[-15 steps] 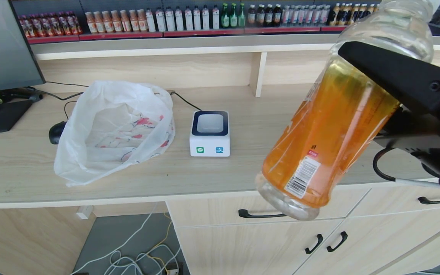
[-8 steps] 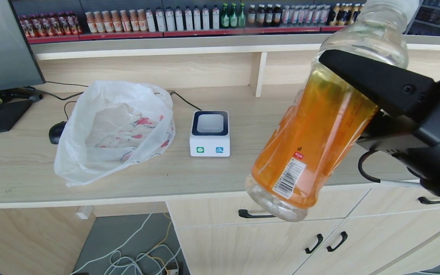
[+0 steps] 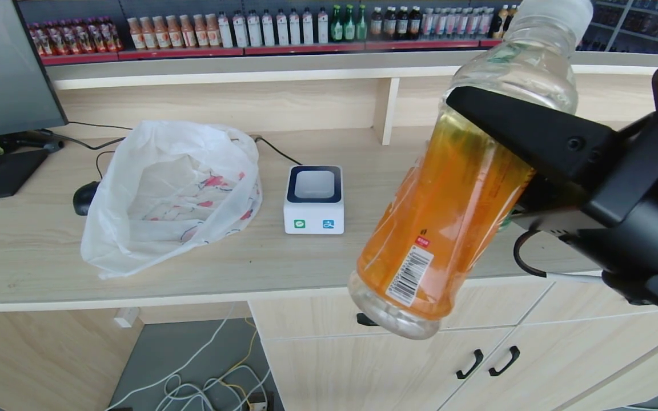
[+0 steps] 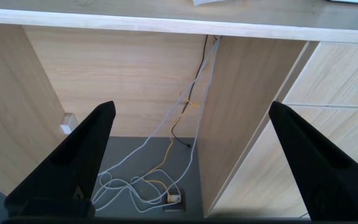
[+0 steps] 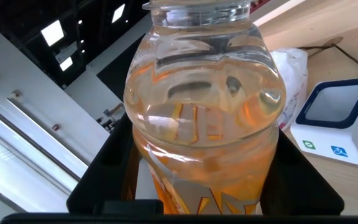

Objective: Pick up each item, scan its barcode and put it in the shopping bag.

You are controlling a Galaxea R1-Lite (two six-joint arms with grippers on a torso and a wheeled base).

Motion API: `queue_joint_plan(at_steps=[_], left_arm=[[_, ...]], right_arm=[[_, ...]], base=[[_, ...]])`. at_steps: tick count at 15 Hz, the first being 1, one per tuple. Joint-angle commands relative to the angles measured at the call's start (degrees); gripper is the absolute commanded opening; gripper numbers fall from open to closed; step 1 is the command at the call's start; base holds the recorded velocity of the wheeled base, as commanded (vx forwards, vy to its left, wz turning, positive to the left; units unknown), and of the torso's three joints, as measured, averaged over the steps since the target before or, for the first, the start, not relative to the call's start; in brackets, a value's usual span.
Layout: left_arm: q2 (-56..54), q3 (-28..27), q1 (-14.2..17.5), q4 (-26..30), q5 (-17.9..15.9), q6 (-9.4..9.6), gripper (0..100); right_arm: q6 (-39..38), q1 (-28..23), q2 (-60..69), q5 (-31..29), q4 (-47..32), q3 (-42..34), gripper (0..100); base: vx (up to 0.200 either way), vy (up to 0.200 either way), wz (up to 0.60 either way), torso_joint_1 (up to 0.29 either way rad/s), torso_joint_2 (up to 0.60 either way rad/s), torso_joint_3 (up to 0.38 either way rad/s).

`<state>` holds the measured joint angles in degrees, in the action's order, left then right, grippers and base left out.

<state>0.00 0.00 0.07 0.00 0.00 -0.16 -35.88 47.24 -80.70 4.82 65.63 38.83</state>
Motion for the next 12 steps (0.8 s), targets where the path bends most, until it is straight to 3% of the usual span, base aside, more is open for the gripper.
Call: queue_joint_plan(at_steps=[1,12], left_arm=[[0.0,0.0,0.01,0.0,0.0,-0.02,100],[0.0,0.0,0.01,0.0,0.0,-0.02,100]], right_arm=[[0.02,-0.04,0.11,0.02,0.02,-0.24,0],[0.54,-0.13,2.48,0.11,-0.33,-1.47,0]], base=[[0.0,0.0,0.0,0.0,0.0,0.0],[0.0,0.0,0.0,0.0,0.0,0.0]])
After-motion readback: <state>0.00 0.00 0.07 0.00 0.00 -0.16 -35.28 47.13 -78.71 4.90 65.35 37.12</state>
